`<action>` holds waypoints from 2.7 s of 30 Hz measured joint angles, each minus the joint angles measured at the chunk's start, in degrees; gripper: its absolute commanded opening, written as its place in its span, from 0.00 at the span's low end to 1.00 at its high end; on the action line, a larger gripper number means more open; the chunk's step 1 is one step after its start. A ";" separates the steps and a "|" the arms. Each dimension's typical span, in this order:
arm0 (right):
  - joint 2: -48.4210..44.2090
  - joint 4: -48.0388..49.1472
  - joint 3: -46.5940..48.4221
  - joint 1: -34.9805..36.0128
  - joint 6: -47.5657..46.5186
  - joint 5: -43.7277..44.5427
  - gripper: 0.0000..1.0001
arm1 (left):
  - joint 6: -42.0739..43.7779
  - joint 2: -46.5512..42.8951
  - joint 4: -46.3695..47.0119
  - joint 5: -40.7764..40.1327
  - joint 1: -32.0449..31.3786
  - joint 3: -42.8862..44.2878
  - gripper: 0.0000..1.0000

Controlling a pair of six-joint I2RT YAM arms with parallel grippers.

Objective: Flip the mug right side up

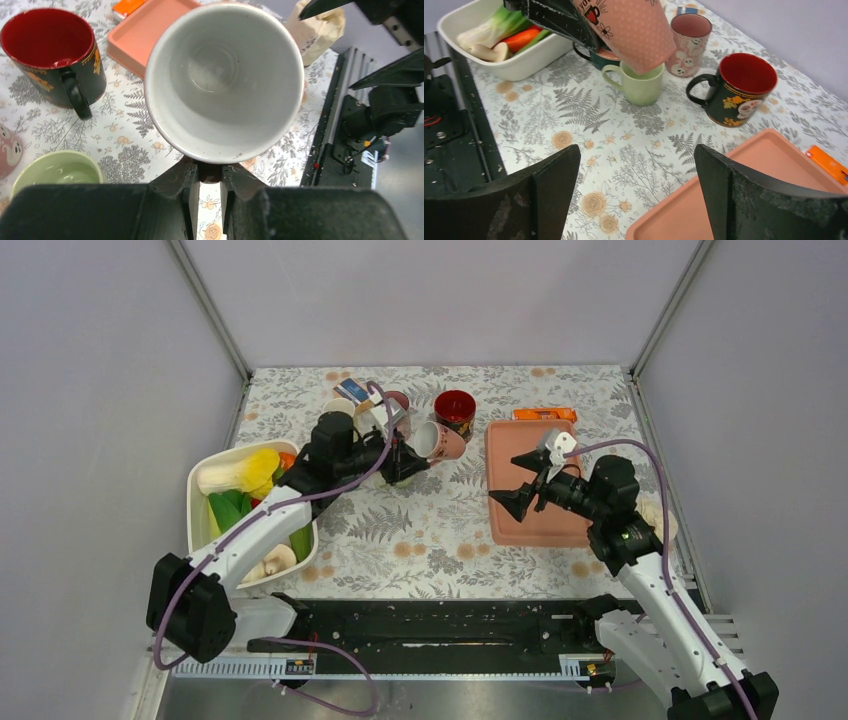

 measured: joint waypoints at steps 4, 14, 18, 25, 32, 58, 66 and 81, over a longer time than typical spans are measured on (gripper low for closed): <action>-1.90 -3.52 0.00 -0.76 -2.25 4.66 0.96 | 1.20 3.98 -4.31 -5.01 -2.27 3.13 0.00; -2.86 -2.40 -1.01 -3.61 -2.97 18.27 0.99 | 1.51 16.68 -14.16 -19.37 -7.82 10.69 0.00; -3.02 -1.33 -1.57 -4.76 -2.91 21.40 1.00 | 1.05 21.73 -15.89 -22.21 -8.96 13.22 0.00; -5.11 -0.31 -2.14 -5.38 -2.89 22.82 1.00 | 0.44 28.79 -17.66 -26.32 -10.14 16.31 0.00; -6.60 0.46 -2.93 -5.42 -2.93 22.75 0.99 | 0.42 34.53 -19.80 -28.98 -11.21 21.40 0.00; -7.74 0.87 -3.89 -5.60 -3.10 22.32 1.00 | -0.83 39.23 -22.80 -30.91 -11.67 25.16 0.40; -7.87 0.87 -3.89 -5.60 -3.15 22.32 1.00 | -1.51 39.19 -22.67 -30.88 -12.04 25.46 0.82; -6.99 -15.04 4.59 -5.64 -8.33 14.01 0.99 | 12.57 17.20 -24.13 -23.21 -11.43 17.88 0.99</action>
